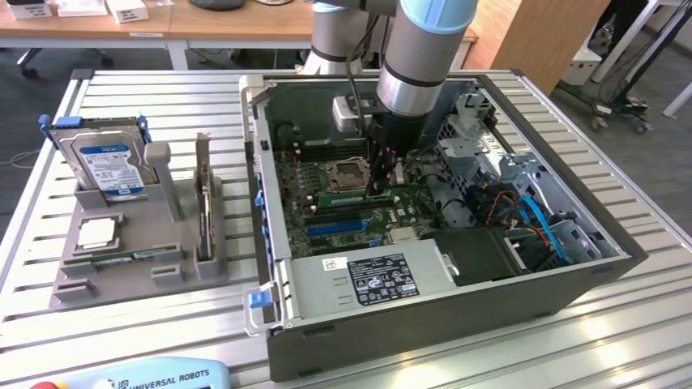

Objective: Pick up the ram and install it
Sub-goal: 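Insert the ram into the slot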

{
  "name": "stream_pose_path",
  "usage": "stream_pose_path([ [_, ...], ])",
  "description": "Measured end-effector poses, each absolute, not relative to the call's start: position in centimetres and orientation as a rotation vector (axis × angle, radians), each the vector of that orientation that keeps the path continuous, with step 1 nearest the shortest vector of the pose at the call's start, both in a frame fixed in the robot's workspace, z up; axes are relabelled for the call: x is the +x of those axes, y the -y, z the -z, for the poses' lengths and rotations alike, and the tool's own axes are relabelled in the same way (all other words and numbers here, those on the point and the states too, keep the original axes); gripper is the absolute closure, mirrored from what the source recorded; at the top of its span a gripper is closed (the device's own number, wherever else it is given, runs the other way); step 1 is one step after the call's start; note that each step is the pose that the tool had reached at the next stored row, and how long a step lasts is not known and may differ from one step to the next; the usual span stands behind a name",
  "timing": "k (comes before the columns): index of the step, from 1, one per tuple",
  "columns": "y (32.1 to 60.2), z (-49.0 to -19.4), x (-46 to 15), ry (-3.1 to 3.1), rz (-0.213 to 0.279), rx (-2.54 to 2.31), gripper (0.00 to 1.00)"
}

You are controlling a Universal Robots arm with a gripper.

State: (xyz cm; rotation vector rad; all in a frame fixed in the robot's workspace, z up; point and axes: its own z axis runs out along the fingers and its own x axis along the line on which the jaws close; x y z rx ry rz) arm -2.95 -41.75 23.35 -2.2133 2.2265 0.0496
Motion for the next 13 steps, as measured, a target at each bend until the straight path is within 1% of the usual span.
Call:
stream_pose_path([
  [13, 41.75, -23.37, -2.95, -2.263, -0.049, -2.176, 0.89],
])
